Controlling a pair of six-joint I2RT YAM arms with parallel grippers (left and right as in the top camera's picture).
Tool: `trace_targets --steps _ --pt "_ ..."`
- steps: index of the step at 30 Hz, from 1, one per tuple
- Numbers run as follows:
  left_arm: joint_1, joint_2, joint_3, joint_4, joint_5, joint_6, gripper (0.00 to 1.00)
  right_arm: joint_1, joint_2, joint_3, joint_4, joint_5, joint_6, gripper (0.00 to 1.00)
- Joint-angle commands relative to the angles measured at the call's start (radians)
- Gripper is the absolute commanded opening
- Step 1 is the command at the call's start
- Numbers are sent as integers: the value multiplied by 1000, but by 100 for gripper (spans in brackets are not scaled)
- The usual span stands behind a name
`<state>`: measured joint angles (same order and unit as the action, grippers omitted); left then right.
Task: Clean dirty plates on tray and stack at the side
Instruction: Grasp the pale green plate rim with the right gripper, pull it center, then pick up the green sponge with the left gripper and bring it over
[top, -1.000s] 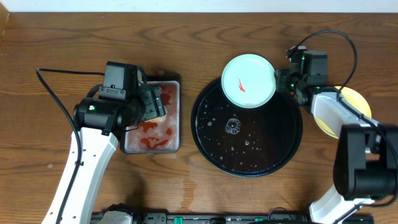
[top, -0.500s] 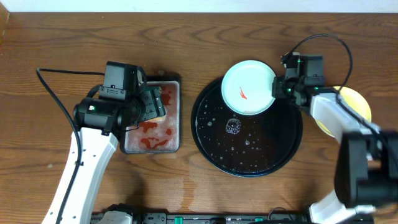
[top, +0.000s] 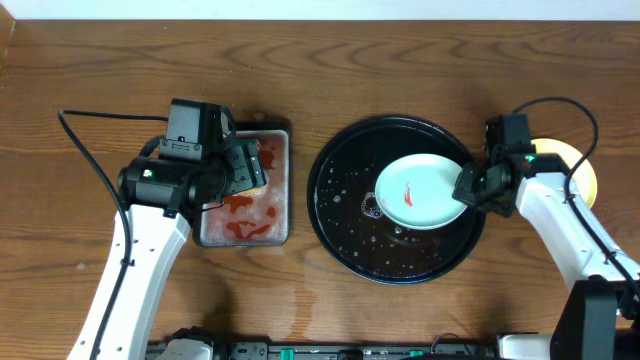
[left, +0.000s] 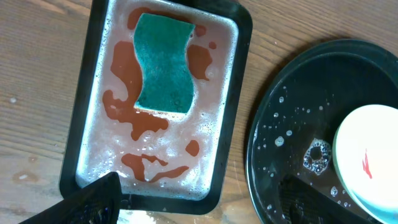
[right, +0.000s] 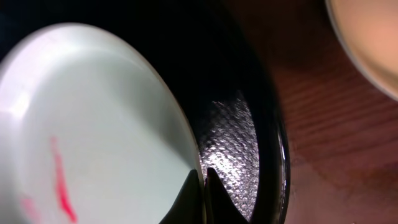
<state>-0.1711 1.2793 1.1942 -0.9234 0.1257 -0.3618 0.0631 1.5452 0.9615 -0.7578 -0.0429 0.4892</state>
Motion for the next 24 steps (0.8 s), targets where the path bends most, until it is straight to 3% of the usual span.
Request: trace_targets --steps 1,3,6,11,20,24 --pt "3 1 8 -3 -2 10 81 8 10 -63 42 23 106 1" --pt "3 1 8 -3 -2 10 81 18 10 -74 47 -55 78 8" --pt "3 1 8 -3 -2 10 81 37 1 -70 63 -146 -123 20" --pt "3 1 8 -8 6 6 81 39 -60 -27 -22 -126 -327 22" --pt "2 77 -37 -2 -21 62 80 23 -228 -10 -54 -125 -348 29" --pt "2 192 -118 91 -93 62 78 23 -262 -10 -58 -150 -348 33"
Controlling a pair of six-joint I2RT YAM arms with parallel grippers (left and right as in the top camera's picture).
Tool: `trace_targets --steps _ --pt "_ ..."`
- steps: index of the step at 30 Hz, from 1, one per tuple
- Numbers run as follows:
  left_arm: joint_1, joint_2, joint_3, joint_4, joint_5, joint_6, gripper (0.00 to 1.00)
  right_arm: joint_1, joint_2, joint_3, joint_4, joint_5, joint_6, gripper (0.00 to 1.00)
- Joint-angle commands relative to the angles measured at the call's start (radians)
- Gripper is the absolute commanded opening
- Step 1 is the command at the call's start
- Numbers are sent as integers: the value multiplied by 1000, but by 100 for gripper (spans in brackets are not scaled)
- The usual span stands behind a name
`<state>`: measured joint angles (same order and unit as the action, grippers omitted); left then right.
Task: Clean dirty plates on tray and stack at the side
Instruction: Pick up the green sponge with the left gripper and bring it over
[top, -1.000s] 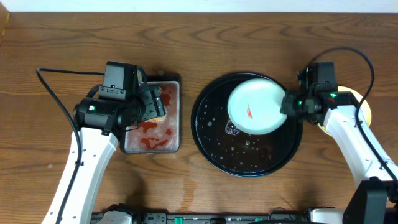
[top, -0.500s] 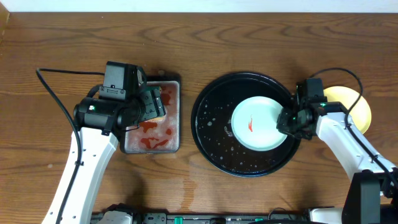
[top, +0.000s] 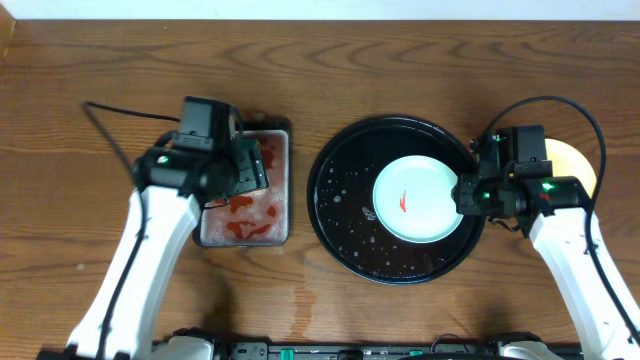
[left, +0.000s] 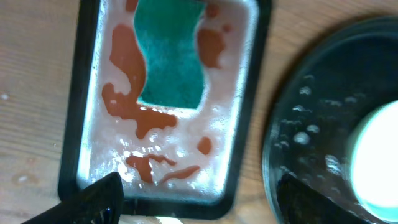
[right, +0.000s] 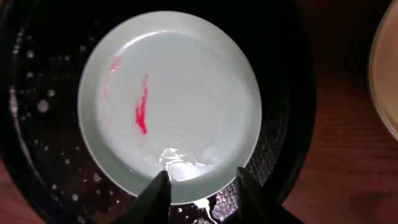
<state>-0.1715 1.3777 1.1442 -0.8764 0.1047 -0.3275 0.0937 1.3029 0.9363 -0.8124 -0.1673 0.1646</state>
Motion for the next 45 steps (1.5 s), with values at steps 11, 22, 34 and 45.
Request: trace_targets --steps 11,22,34,45 --pt "11 454 -101 351 -79 5 40 -8 -20 15 -48 -26 -20 33" --pt "11 361 -48 172 -39 -48 8 -8 -20 15 -51 -25 -21 33" --pt "11 272 -64 192 -249 -21 56 -8 -20 15 -42 -25 -21 34" --pt "11 454 -103 402 -237 -21 14 -8 -20 15 -48 -25 -20 33"
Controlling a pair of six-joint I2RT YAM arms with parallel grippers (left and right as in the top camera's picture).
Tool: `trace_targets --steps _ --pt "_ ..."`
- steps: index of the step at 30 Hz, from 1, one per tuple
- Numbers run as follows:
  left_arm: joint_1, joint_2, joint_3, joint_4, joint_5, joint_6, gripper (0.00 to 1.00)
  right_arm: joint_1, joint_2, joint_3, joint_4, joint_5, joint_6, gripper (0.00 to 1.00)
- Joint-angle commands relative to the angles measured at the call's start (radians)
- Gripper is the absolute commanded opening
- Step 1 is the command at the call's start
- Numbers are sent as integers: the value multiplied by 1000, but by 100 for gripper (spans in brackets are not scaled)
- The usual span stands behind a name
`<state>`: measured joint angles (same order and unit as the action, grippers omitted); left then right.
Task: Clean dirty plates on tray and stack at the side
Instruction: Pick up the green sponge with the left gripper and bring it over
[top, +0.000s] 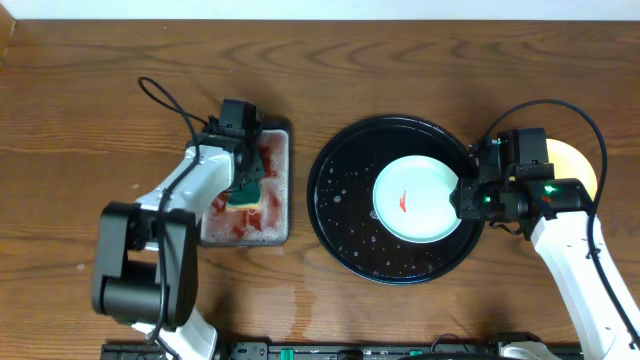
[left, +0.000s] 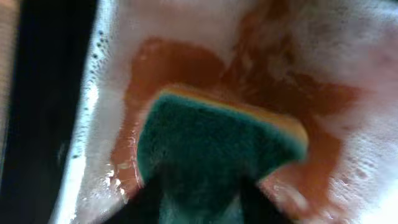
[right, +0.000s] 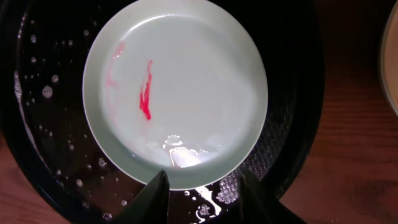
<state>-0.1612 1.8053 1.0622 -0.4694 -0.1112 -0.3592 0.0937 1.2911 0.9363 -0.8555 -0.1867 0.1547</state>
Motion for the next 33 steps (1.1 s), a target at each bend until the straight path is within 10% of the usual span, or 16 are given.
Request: trace_targets --steps 1,8,12,17,24,27,33 --pt "1 26 -21 -5 -21 11 10 -8 -8 15 -6 -6 -10 33" --pt "1 -23 29 -84 -2 10 7 -8 -8 15 -5 -6 -10 33" --pt "1 -84 37 -137 50 11 44 -8 -8 15 -6 -6 -10 33" --pt "1 -112 35 -250 81 10 49 -8 -8 15 -8 -5 -10 34" --pt "1 -64 -59 -157 82 6 42 -10 -8 15 11 119 68 36" --pt "1 -37 -97 -91 104 3 8 -10 -4 15 35 122 69 38" --pt "1 -59 -77 -121 103 3 8 -10 31 15 34 123 65 39"
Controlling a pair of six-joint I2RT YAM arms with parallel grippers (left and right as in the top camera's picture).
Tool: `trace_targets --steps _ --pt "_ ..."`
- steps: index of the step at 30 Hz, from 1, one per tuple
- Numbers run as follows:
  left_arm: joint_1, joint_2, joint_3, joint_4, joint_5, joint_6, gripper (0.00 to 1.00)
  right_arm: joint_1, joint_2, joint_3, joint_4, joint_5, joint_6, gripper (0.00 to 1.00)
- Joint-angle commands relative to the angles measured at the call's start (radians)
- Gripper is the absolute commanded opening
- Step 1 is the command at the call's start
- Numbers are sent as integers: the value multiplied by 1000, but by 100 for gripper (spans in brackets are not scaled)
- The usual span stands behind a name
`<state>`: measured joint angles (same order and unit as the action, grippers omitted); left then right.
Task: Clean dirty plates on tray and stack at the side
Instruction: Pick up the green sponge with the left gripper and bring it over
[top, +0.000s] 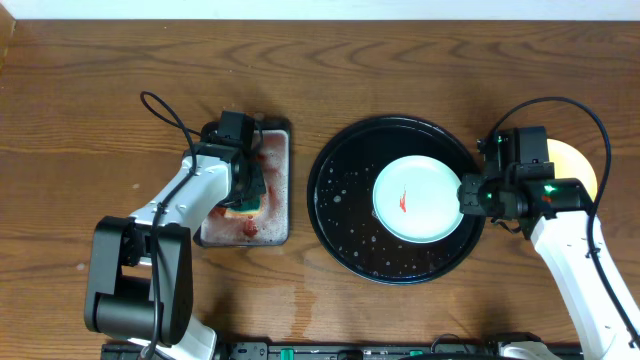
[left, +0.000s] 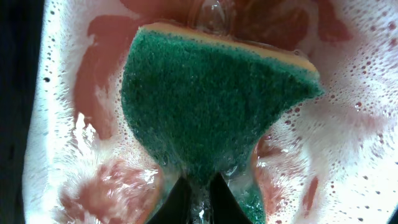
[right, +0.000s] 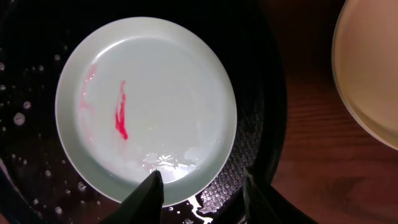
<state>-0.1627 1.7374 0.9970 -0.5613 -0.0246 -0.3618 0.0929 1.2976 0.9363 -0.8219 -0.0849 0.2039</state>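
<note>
A pale green plate (top: 415, 199) with a red smear (right: 119, 116) lies flat in the round black tray (top: 345, 230). My right gripper (right: 202, 183) hangs open above the plate's right rim, holding nothing. Down in the soapy rectangular tub (top: 281, 215), my left gripper (left: 198, 190) is shut on the lower edge of a green sponge (left: 211, 106) with a yellow back. Foam and reddish water lie around the sponge. A cream plate (right: 367, 74) sits on the table to the right of the tray.
Soap bubbles and water drops dot the tray floor (top: 370, 245). A wet patch (top: 300, 300) marks the wooden table in front of the tub. A black cable (top: 165, 105) loops behind the left arm, another (top: 570, 105) behind the right arm.
My left gripper has shut on the sponge's edge in the tub. The right gripper has shifted slightly right over the plate, still open.
At first my right gripper was shut on the green plate's rim, tilting it, and the left hung open above the tub. Then the plate lay flat and the right was open. The left went down onto the sponge and now grips it.
</note>
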Motion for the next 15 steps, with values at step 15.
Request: trace_targets --steps 15 --pt "2 -258 148 -264 220 74 7 -68 294 15 111 -22 -45 35"
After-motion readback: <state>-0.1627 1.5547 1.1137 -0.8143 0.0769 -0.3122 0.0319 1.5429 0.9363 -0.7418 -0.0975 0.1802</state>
